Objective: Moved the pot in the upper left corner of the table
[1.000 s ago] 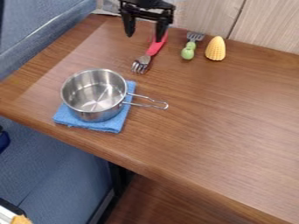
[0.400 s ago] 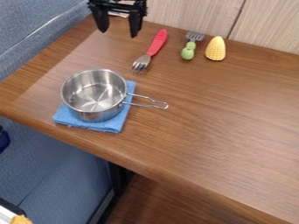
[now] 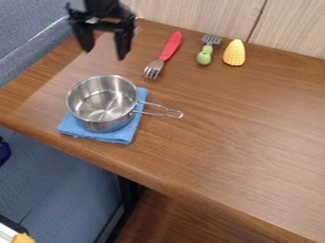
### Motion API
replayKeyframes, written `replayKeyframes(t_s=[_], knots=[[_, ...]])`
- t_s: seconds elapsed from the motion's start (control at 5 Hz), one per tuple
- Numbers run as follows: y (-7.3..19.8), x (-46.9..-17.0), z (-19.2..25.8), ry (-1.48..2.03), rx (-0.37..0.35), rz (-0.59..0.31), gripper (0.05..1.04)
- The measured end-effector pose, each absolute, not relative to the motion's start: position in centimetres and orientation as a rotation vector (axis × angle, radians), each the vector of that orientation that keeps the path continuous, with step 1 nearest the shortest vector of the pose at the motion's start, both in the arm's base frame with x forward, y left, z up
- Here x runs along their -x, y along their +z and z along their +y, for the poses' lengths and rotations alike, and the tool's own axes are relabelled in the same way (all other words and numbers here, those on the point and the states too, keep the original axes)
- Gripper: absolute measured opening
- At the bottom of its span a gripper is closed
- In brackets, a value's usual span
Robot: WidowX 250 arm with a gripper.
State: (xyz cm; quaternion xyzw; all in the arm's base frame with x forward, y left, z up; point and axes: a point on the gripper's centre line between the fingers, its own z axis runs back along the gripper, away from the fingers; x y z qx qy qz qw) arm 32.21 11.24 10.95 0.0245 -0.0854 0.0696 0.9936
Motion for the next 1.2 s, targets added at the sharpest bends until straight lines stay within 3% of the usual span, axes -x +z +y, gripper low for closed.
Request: replayKeyframes(t_s=[0.4,0.6,0.8,1.2], knots=[[8.2,-28.1,13.5,0.186,-0.111,-0.055,1.001],[7.8,-28.0,13.7,0.170,-0.108,-0.049,0.991],[6.8,-28.2,13.1,0.132,-0.061,-0.031,0.911],[5.3,-28.1,12.4,0.112,-0.073,-0.002,0.317]])
